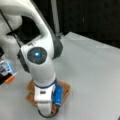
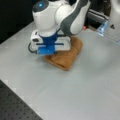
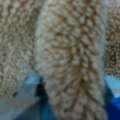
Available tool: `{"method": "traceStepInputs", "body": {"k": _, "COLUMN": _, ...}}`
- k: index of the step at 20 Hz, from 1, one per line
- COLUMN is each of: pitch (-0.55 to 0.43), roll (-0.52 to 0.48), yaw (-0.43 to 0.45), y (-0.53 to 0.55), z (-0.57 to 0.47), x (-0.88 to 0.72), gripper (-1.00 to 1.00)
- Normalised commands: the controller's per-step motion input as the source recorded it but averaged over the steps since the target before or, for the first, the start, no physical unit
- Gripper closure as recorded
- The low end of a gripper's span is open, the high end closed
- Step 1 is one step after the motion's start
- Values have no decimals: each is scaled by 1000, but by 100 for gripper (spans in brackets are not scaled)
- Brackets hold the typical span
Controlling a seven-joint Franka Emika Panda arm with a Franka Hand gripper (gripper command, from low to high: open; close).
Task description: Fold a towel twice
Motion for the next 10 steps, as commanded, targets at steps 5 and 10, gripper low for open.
{"method": "traceStepInputs", "body": {"k": 5, "pitch": -79, "roll": 164, "yaw": 3, "y": -130, "z": -42, "x": 138, "gripper": 100}}
{"method": "traceStepInputs", "body": {"k": 10, "pitch": -77, "roll": 174, "yaw": 20, "y": -182, "z": -48, "x": 185, "gripper": -100}}
